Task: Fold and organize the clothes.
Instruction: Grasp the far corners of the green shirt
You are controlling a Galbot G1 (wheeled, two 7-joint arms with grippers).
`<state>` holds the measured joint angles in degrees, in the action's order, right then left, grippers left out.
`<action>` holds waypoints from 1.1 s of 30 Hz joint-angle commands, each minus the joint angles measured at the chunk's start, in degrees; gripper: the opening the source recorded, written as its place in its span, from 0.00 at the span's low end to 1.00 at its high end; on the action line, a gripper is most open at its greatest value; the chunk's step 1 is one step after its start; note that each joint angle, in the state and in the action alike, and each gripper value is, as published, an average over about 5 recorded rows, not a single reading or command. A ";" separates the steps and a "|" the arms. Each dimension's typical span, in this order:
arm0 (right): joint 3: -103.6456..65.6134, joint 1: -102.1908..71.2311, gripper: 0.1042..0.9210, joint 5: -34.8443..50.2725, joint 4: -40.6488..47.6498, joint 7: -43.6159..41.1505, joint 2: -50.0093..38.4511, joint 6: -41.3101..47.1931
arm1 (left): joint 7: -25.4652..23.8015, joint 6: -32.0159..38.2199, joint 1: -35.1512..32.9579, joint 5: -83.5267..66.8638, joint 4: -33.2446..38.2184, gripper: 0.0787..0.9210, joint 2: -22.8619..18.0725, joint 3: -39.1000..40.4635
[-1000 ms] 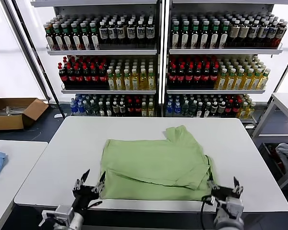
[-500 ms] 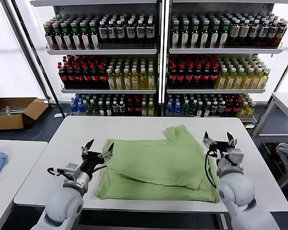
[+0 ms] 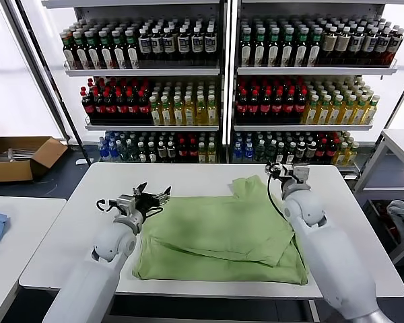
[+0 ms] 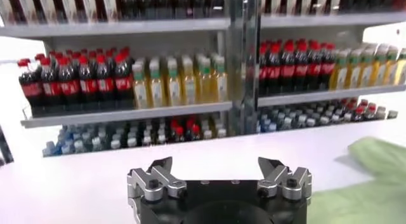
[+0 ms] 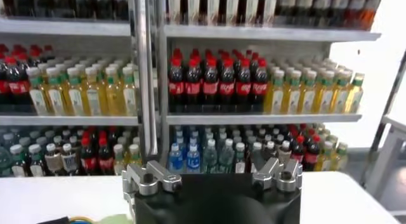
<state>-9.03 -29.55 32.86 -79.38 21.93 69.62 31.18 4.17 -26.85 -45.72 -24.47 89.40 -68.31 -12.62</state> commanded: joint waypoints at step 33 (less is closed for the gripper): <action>0.13 5.24 0.88 -8.26 25.20 -4.05 11.22 -2.23 | -1.51 0.07 4.40 0.91 -13.86 0.88 -1.73 1.50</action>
<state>-8.99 -24.54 25.50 -56.44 18.06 80.15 29.14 2.82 -26.87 -41.61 -23.73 77.55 -69.87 -11.23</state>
